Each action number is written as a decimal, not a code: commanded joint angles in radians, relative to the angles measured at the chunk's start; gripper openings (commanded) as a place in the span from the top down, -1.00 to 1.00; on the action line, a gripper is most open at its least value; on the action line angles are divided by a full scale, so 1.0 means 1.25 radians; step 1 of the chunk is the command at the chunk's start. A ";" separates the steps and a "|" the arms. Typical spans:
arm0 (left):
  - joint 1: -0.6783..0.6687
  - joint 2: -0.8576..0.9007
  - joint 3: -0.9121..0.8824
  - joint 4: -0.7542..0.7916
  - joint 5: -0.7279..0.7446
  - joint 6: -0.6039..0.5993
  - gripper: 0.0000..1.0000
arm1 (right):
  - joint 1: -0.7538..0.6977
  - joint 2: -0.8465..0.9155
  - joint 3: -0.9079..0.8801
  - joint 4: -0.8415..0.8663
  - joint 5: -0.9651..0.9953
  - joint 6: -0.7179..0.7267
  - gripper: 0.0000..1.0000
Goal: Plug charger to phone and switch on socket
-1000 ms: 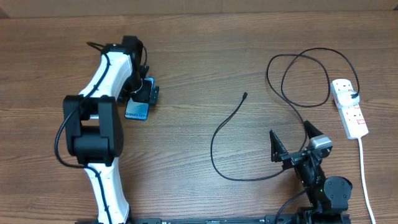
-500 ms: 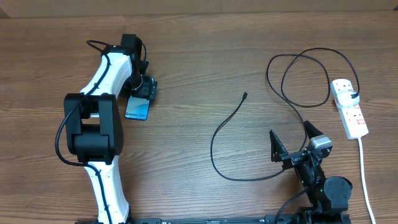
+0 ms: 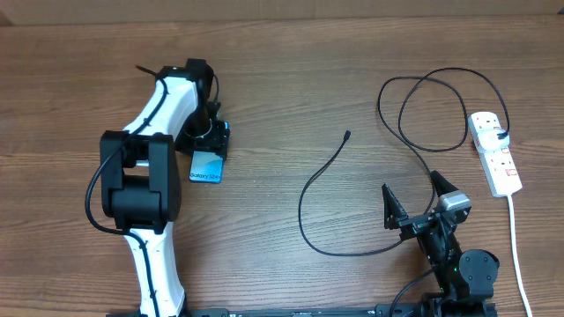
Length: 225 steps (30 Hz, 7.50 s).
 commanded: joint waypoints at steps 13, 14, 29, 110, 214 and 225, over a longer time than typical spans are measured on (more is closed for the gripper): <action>-0.016 0.005 -0.014 0.097 0.005 -0.068 -0.81 | 0.004 -0.008 -0.008 0.005 -0.001 -0.004 -1.00; -0.016 0.005 -0.014 0.090 0.007 -0.076 -0.74 | 0.004 -0.008 -0.008 0.005 -0.001 -0.004 -1.00; -0.053 0.006 -0.014 0.056 0.023 -0.139 -0.61 | 0.004 -0.008 -0.008 0.005 -0.001 -0.004 -1.00; -0.182 0.006 -0.096 0.115 0.070 -0.245 -0.53 | 0.004 -0.008 -0.008 0.005 -0.001 -0.004 -1.00; -0.443 0.111 0.181 0.025 0.028 -0.438 -0.99 | 0.004 -0.008 -0.008 0.005 -0.001 -0.004 -1.00; -0.450 0.111 0.116 0.047 -0.082 -0.432 -1.00 | 0.004 -0.008 -0.008 0.005 -0.001 -0.004 -1.00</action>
